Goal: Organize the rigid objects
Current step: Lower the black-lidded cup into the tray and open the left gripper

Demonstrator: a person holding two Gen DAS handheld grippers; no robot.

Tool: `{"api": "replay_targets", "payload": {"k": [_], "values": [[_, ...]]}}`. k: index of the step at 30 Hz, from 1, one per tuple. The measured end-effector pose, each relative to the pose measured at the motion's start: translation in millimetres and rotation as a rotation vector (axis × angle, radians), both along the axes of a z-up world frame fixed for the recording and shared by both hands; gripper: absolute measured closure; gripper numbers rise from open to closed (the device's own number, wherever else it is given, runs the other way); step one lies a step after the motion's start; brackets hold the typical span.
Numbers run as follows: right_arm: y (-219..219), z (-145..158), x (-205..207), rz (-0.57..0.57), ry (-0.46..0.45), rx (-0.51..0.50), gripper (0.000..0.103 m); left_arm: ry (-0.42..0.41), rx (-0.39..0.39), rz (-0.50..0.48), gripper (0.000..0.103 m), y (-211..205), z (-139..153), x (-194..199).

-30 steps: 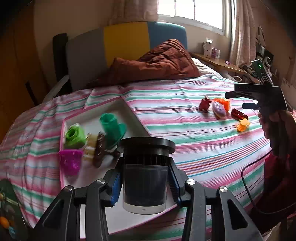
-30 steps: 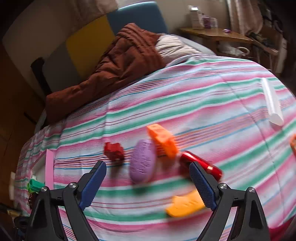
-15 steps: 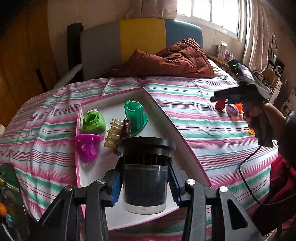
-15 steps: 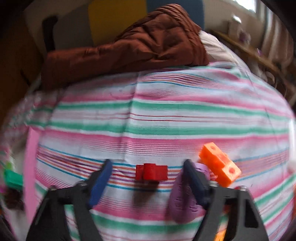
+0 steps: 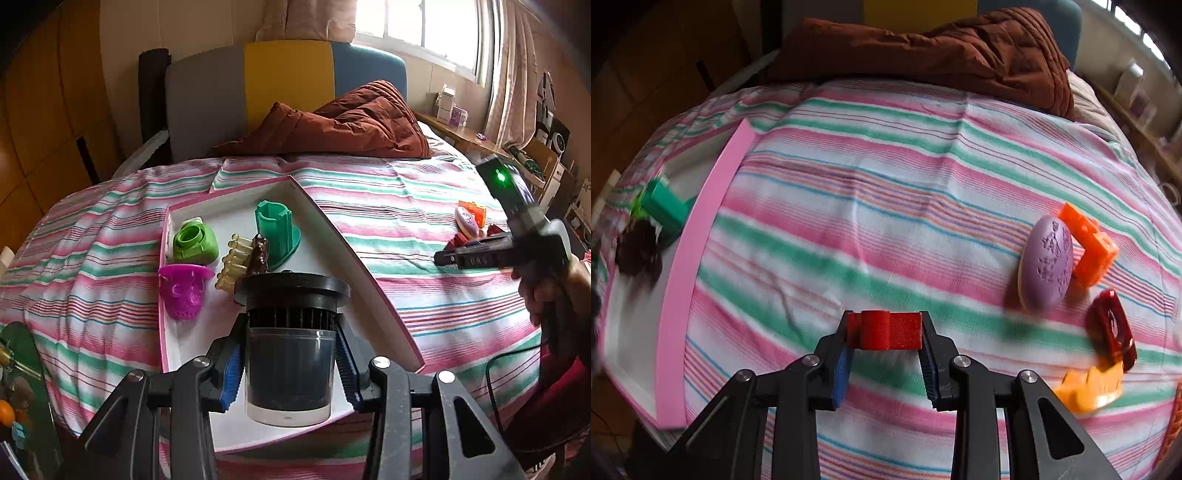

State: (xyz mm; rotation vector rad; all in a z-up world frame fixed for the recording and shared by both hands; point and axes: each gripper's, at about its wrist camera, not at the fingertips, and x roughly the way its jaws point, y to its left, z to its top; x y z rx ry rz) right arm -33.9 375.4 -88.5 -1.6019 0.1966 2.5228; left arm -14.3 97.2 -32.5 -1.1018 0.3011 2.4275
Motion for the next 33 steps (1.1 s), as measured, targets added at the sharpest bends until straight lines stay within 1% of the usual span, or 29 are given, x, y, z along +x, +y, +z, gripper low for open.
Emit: {"api": "replay_targets", "payload": {"k": [3, 7, 14, 15, 17, 21, 27, 33], "values": [[1.3, 0.4, 7.8, -0.024, 0.021, -0.013, 0.071, 0.007, -0.008, 0.004, 0.059, -1.9, 1.4, 3.4], [-1.0, 0.6, 7.9, -0.011, 0.027, 0.015, 0.071, 0.018, -0.021, 0.011, 0.059, -5.8, 2.4, 7.2], [-3.3, 0.6, 7.3, -0.013, 0.032, 0.023, 0.071, 0.027, -0.038, 0.021, 0.059, -10.2, 2.1, 11.8], [-3.4, 0.5, 7.2, -0.012, 0.031, 0.025, 0.071, 0.018, -0.034, 0.023, 0.059, -11.5, 1.0, 11.1], [-3.0, -0.3, 6.2, -0.012, 0.031, 0.025, 0.071, -0.037, 0.005, 0.035, 0.059, -17.5, -3.1, 6.2], [-3.6, -0.5, 6.9, -0.010, 0.031, 0.029, 0.071, -0.088, 0.036, 0.084, 0.059, -32.8, -10.0, -2.4], [-4.6, -1.2, 6.5, -0.006, 0.031, 0.035, 0.071, -0.090, 0.022, 0.135, 0.059, -48.0, -15.8, -5.8], [-5.6, -2.0, 5.9, -0.004, 0.030, 0.039, 0.071, -0.102, 0.011, 0.156, 0.059, -55.8, -21.0, -8.0]]}}
